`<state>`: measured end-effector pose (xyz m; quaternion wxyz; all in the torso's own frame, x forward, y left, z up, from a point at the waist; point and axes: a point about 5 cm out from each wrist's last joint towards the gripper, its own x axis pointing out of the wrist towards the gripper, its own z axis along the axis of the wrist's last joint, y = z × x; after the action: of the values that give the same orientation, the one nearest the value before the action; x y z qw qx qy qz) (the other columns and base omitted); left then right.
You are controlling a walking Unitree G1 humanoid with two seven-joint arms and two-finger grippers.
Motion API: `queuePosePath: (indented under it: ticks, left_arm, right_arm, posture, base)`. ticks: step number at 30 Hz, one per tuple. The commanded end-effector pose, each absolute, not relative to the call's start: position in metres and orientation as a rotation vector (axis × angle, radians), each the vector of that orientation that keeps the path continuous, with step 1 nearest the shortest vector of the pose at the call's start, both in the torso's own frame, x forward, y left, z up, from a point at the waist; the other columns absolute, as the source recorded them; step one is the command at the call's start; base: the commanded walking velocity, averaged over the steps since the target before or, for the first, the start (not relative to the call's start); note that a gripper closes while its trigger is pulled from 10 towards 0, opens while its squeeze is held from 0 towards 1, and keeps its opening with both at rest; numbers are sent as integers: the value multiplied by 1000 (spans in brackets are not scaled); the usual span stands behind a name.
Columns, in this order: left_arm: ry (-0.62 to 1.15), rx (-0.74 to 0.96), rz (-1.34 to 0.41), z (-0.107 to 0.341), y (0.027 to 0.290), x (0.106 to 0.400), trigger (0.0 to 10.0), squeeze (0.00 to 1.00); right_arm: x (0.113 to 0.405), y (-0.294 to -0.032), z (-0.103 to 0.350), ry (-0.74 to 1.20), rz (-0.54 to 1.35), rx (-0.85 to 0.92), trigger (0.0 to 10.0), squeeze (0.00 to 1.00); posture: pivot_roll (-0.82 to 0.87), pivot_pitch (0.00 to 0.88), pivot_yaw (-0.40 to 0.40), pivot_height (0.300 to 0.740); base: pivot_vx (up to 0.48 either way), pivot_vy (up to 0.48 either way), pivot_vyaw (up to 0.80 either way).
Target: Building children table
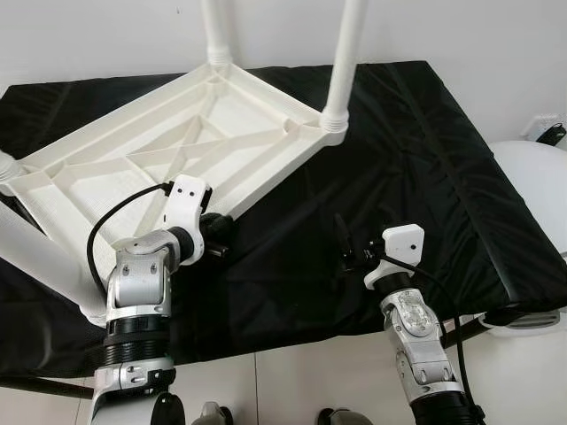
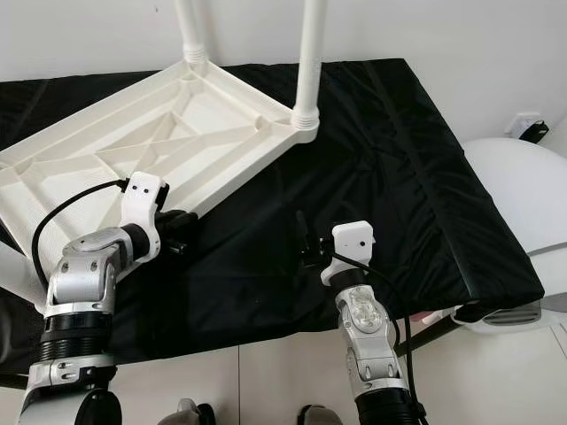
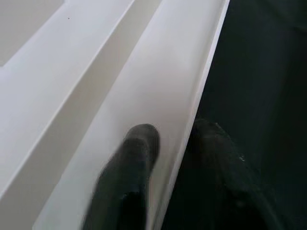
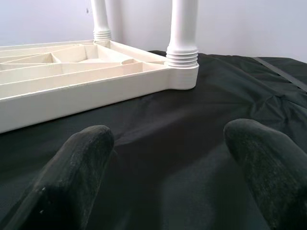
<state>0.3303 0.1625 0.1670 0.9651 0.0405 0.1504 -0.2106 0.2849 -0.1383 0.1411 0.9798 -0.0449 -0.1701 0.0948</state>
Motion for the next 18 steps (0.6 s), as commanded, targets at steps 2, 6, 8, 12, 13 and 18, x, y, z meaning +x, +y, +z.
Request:
queuePosePath:
  ticks: [2, 6, 8, 12, 13, 18]
  left_arm:
    - [191, 157, 83, 177, 178, 338, 10000, 1000]
    - [148, 158, -5, 185, 167, 340, 10000, 1000]
    - [106, 148, -57, 192, 161, 340, 10000, 1000]
    - [-2, 131, -144, 211, 152, 339, 10000, 992]
    - [-37, 133, -180, 217, 149, 337, 10000, 0]
    - [-148, 151, -253, 234, 144, 330, 10000, 0]
  right_arm:
    - [285, -137, 136, -319, 195, -84, 10000, 0]
    - [284, -137, 136, -320, 191, -86, 10000, 0]
    - [284, -137, 136, -321, 189, -87, 10000, 0]
    - [284, -137, 136, -323, 185, -87, 10000, 0]
    - [284, -137, 136, -324, 184, -87, 10000, 0]
    - [284, -136, 136, -325, 186, -87, 10000, 0]
  posture:
    - [68, 154, 30, 740]
    - [61, 149, 36, 740]
    - [59, 147, 36, 740]
    - [56, 145, 40, 740]
    - [58, 143, 40, 740]
    - [64, 141, 39, 740]
  base:
    - [0, 0, 0]
    - [0, 0, 0]
    - [0, 0, 0]
    - [0, 0, 0]
    - [0, 0, 0]
    - [0, 0, 0]
